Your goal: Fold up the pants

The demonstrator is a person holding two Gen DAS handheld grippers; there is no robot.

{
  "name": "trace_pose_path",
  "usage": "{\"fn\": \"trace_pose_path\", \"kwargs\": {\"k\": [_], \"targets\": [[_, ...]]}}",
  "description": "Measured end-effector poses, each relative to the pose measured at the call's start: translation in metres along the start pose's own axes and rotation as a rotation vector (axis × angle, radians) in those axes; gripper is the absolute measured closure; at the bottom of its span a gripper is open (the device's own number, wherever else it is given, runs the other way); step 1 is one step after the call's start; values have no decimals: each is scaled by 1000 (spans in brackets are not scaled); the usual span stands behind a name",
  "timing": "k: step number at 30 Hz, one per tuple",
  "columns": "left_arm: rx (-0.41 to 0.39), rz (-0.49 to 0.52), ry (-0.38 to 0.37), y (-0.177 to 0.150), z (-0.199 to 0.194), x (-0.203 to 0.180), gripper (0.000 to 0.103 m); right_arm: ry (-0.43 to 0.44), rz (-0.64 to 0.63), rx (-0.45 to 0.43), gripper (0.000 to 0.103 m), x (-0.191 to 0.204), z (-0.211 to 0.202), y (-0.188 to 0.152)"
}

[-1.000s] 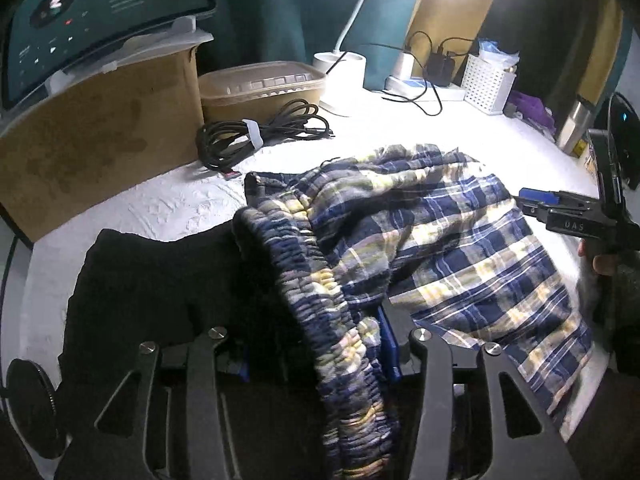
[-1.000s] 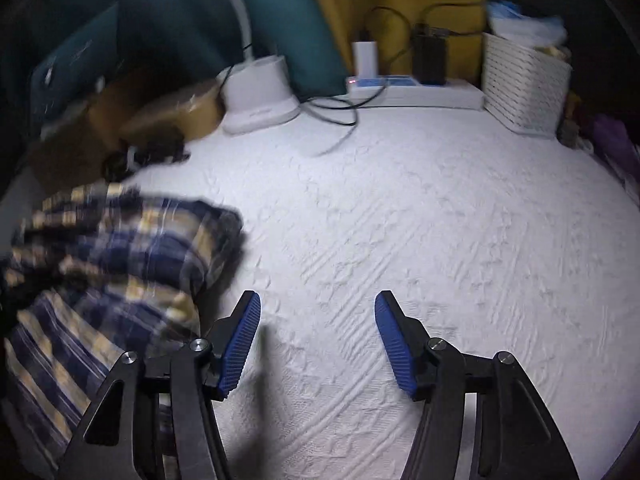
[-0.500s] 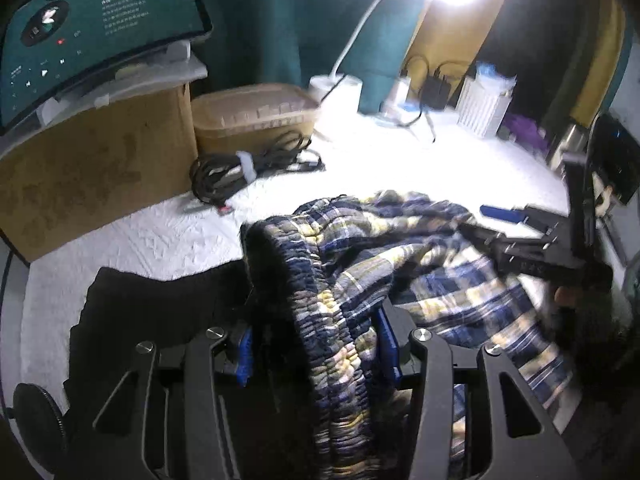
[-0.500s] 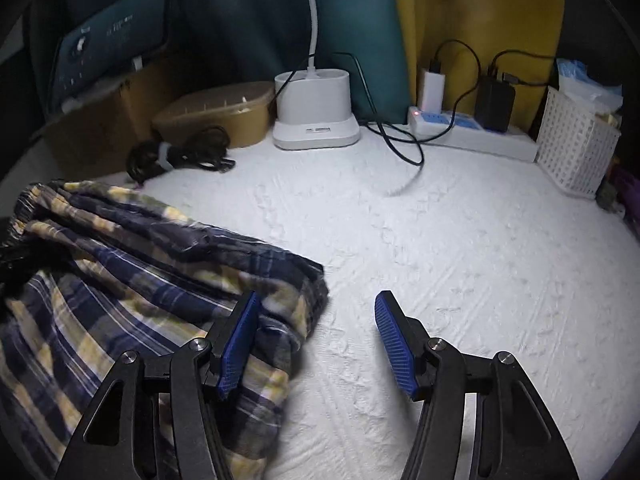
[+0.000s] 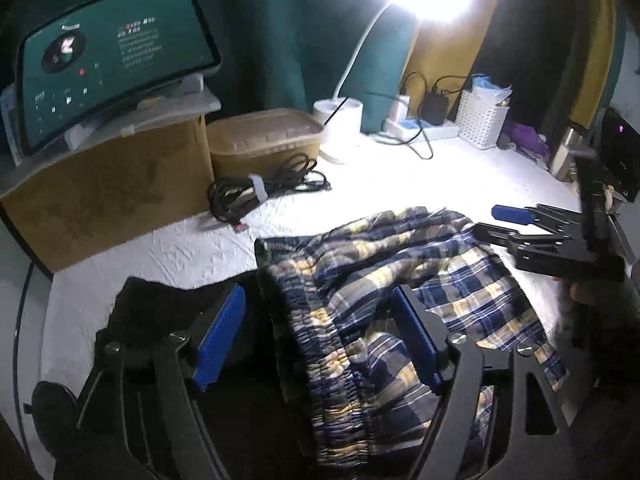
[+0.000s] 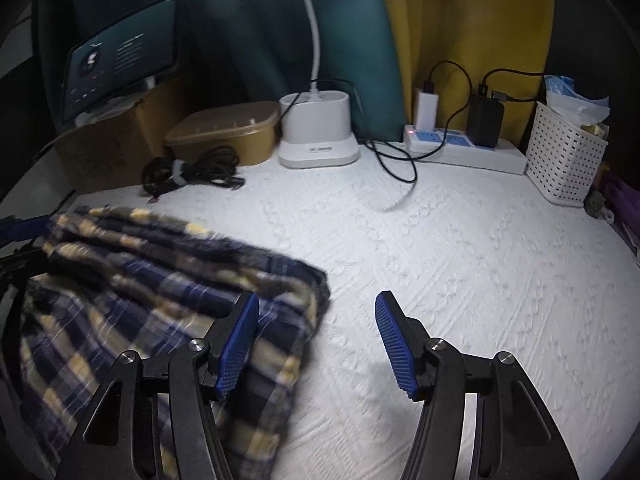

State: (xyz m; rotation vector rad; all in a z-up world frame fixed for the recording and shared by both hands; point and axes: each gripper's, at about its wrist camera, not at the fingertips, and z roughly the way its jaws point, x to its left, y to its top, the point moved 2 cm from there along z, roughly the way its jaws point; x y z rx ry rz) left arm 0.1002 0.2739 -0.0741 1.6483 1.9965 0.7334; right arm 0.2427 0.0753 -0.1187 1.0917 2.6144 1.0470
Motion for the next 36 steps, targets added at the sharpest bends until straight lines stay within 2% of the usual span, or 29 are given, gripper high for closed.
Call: {"fn": "trace_pose_path", "kwargs": {"k": [3, 8, 13, 16, 18, 24, 28, 33, 36], "targets": [[38, -7, 22, -7, 9, 0, 27, 10, 6, 15, 39, 2, -4, -9], [48, 24, 80, -21, 8, -6, 27, 16, 16, 32, 39, 4, -9, -22], [67, 6, 80, -36, 9, -5, 27, 32, 20, 46, 39, 7, -14, -34], [77, 8, 122, -44, 13, -5, 27, 36, 10, 58, 39, 11, -17, -40], [83, -3, 121, -49, 14, -2, 26, 26, -4, 67, 40, 13, -17, -45], [71, -19, 131, -50, 6, 4, 22, 8, 7, 86, 39, 8, -19, -60], [15, 13, 168, -50, -8, -5, 22, -5, 14, 76, 39, 1, -30, -66], [-24, 41, 121, -54, -18, -23, 22, 4, 20, 51, 39, -1, -49, -72], [-2, 40, 127, -60, -15, -27, 22, 29, 16, 49, 39, 4, -54, -76]]}}
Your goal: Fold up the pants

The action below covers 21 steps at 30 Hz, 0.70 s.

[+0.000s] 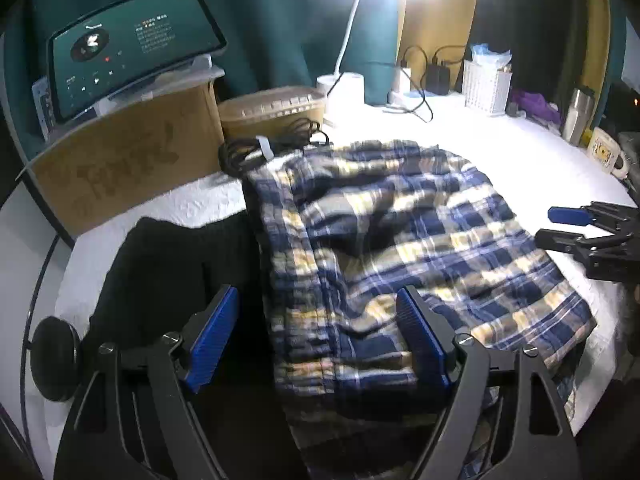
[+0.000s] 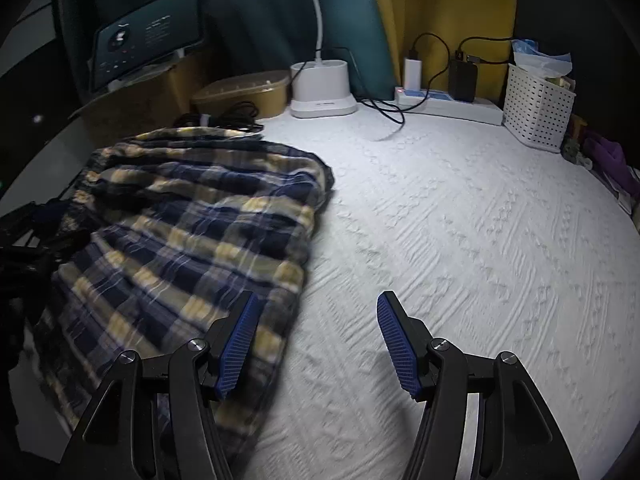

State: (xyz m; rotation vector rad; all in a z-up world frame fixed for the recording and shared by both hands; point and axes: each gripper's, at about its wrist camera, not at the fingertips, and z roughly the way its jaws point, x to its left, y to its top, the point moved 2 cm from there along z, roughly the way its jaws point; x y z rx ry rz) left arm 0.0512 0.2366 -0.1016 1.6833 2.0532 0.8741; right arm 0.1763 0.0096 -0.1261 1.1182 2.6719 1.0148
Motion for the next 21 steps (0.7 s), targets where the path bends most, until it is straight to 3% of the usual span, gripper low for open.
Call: {"fn": "trace_pose_path", "kwargs": {"k": [7, 16, 21], "targets": [[64, -28, 24, -19, 9, 4, 22, 26, -21, 38, 39, 11, 8, -20], [0, -10, 41, -22, -14, -4, 22, 18, -16, 21, 38, 8, -5, -30], [12, -49, 62, -25, -18, -3, 22, 10, -13, 4, 38, 6, -20, -37]]}}
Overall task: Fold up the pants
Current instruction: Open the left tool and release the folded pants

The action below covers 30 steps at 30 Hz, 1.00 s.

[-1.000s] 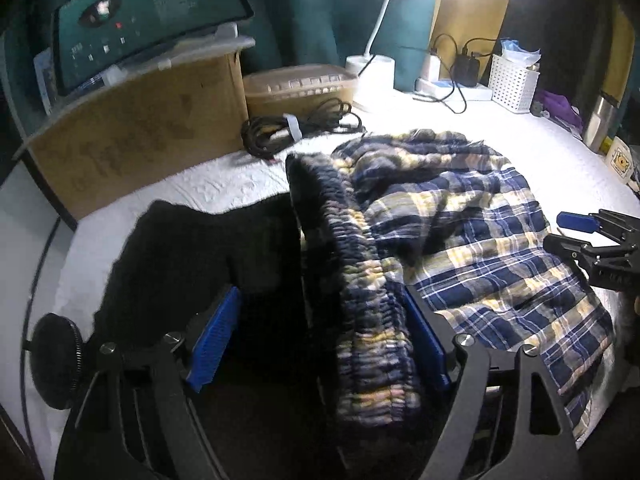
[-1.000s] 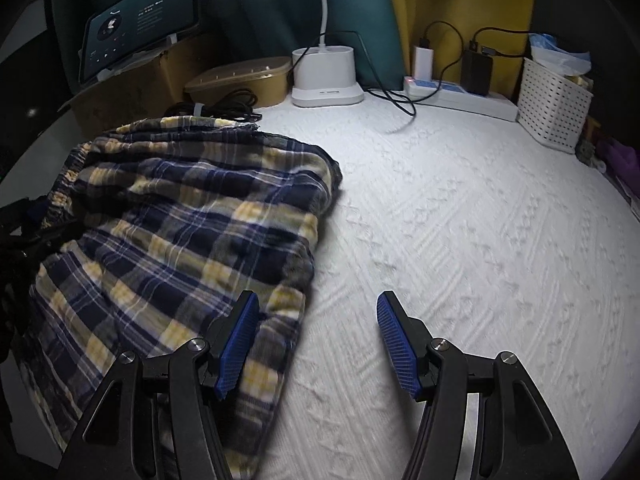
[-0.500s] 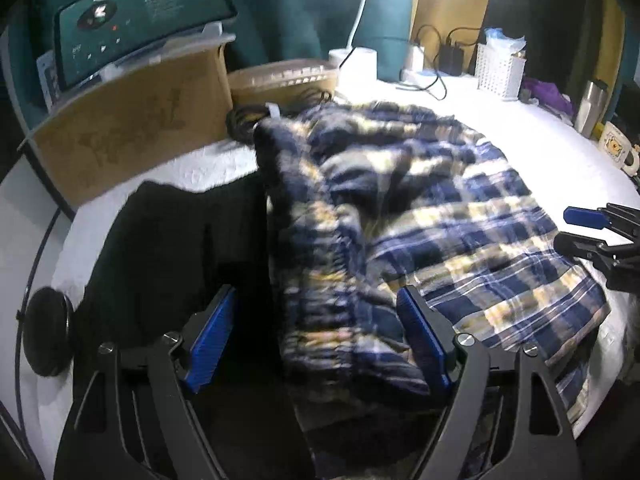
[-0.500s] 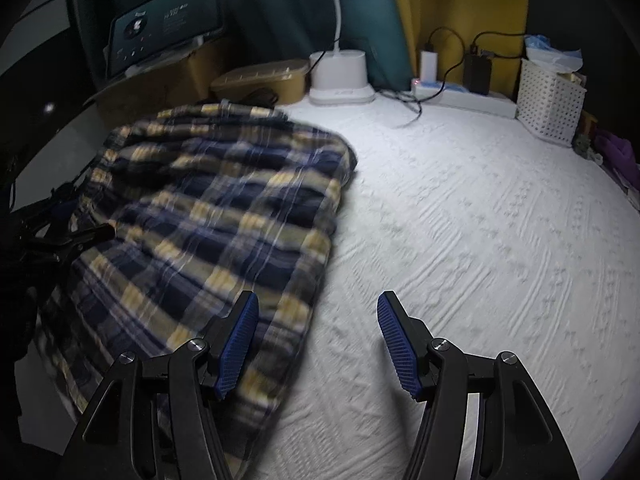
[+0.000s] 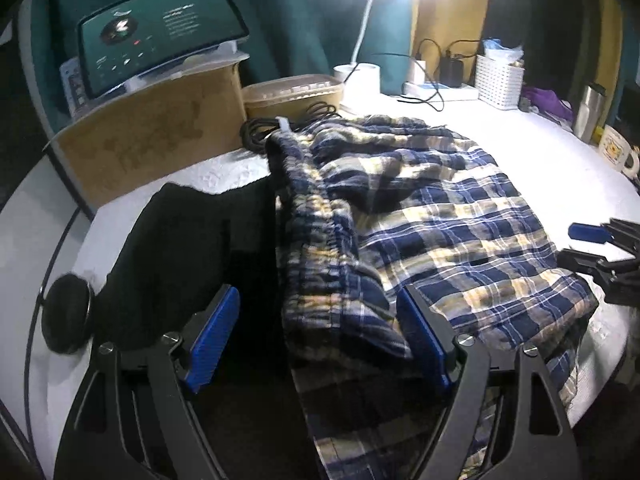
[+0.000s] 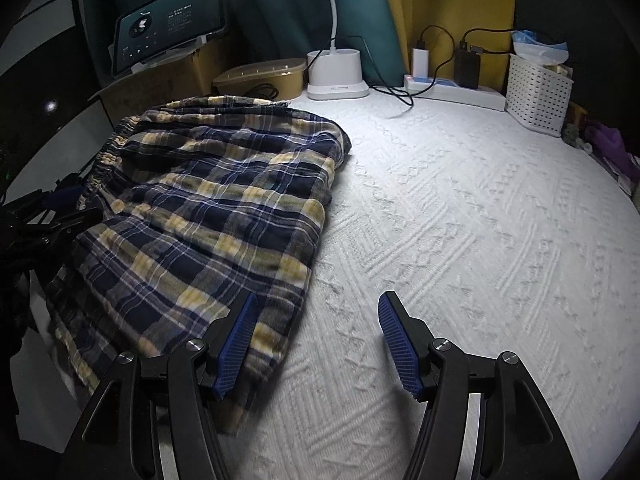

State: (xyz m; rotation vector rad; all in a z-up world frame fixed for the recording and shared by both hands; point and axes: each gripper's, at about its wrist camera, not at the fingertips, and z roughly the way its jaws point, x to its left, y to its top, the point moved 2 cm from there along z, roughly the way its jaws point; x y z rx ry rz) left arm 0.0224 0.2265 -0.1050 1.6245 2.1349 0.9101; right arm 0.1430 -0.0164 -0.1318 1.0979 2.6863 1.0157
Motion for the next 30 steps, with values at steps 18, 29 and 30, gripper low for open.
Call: {"fn": "trace_pose_path", "kwargs": {"k": [18, 29, 30], "targets": [[-69, 47, 7, -3, -42, -40, 22, -47, 38, -88, 37, -23, -61, -23], [-123, 111, -74, 8, -63, -88, 22, -110, 113, -159, 37, -52, -110, -49], [-127, 108, -86, 9, -66, -93, 22, -116, 118, -166, 37, -54, -113, -51]]}}
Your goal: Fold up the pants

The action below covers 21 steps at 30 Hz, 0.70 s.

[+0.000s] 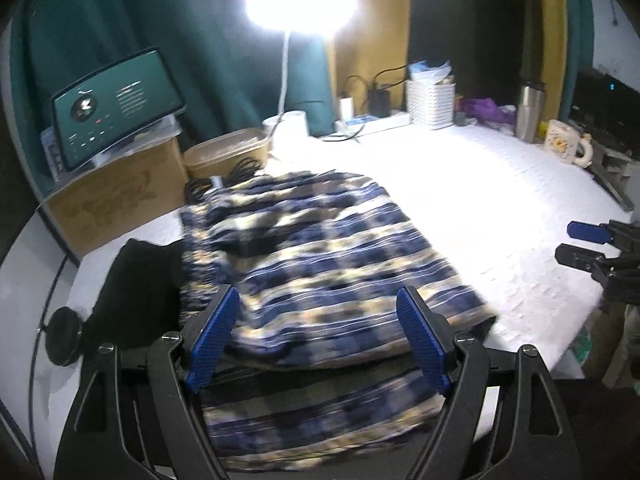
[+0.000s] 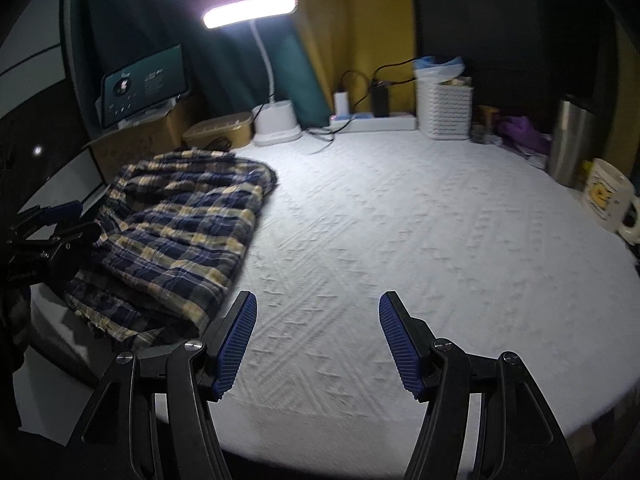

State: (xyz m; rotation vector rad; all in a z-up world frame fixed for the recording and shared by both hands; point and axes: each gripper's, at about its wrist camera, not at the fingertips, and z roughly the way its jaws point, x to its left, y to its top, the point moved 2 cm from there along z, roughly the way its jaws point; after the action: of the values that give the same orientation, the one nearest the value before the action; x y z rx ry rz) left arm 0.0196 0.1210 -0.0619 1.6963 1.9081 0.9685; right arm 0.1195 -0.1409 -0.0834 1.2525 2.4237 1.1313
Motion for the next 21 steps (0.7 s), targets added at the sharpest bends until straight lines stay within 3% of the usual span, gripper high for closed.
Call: {"fn": "trace_pose_path", "kwargs": {"k": [12, 21], "targets": [[-72, 43, -185, 24, -25, -65, 22, -108, 58, -95, 37, -42, -59, -3], [-191, 96, -221, 36, -56, -91, 22, -136, 45, -181, 35, -42, -102, 11]]}}
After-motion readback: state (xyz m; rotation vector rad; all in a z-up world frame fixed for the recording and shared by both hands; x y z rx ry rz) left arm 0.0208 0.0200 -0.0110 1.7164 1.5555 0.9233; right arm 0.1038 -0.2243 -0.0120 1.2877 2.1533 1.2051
